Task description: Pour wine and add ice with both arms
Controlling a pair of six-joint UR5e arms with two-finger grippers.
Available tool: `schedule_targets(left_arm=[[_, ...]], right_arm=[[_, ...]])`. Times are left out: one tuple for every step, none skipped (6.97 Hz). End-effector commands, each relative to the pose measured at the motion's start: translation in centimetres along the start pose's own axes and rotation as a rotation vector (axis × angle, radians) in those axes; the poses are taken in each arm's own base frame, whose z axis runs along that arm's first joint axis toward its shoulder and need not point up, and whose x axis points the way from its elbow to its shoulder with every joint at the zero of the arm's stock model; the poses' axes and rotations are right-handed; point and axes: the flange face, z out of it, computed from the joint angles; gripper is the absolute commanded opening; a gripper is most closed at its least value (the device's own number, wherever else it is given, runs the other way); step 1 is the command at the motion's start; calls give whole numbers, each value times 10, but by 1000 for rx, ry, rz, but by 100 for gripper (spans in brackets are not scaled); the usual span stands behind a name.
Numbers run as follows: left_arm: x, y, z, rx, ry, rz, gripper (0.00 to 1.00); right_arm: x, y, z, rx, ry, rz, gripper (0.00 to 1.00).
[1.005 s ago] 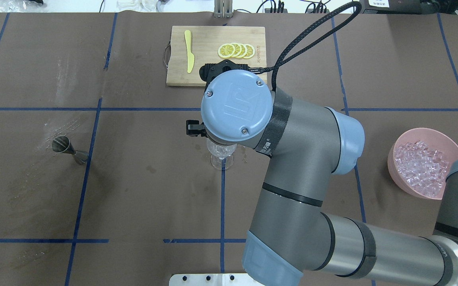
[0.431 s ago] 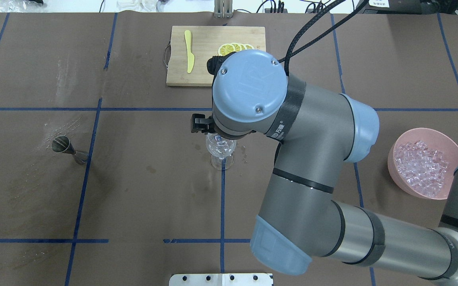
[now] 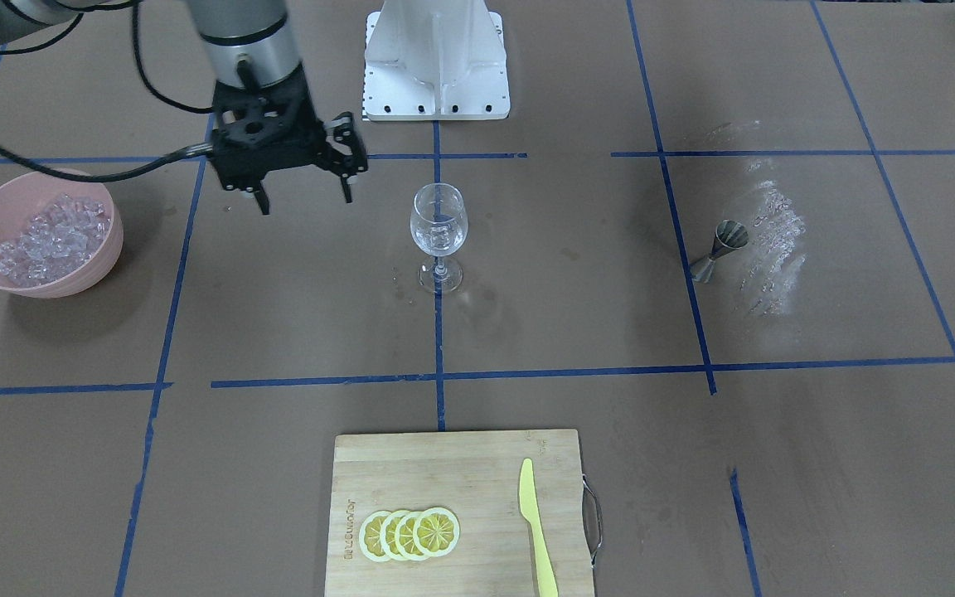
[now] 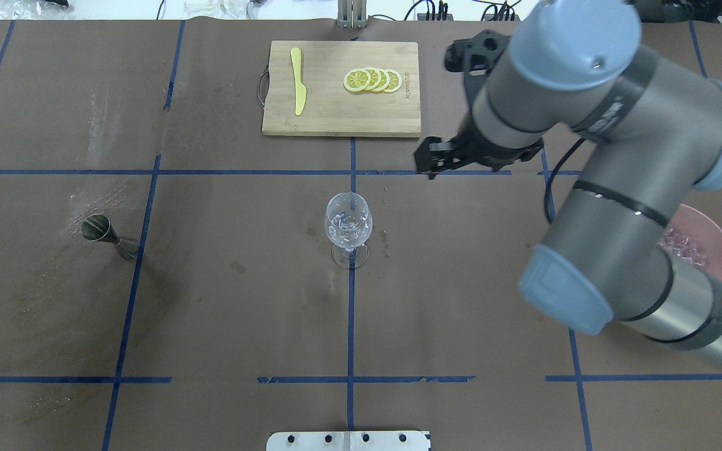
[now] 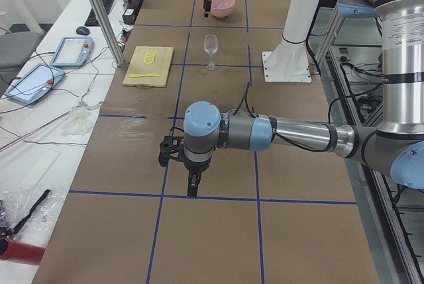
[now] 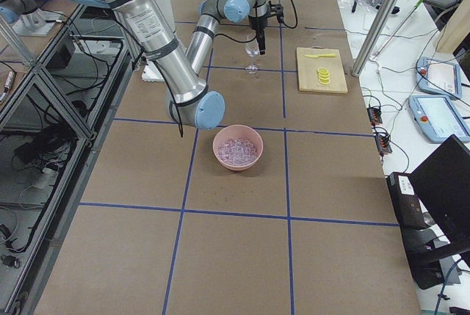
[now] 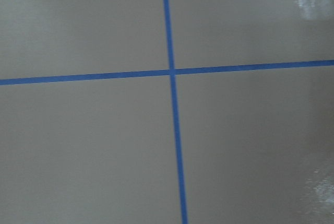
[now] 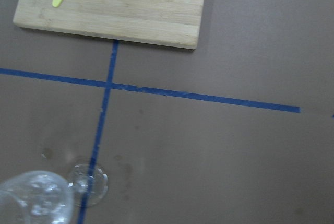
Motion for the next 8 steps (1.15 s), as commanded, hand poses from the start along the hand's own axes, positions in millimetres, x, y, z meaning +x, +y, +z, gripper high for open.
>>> schedule_targets(left_arm=[[0, 2, -6, 8, -26, 6, 100], [1, 3, -6, 8, -20, 4, 100], [0, 3, -4, 4, -20, 2, 100], [0, 7, -1, -8, -15, -3, 100], [-1, 7, 1, -10, -14, -5, 100], [0, 7, 1, -11, -12, -4, 100], [-1, 7, 2, -12, -12, -5, 100], [-2, 10, 3, -17, -12, -9, 100]], right_arm=[[166, 3, 15, -46, 41, -121, 100], [271, 21, 13, -81, 41, -144, 100], [372, 58, 11, -128, 107, -61, 100], [442, 91, 20, -179, 164, 34, 100], [511, 111, 23, -215, 219, 54, 100], [554, 118, 8, -213, 191, -33, 100], [568, 129, 0, -208, 161, -4, 100], [577, 147, 2, -219, 140, 25, 100]])
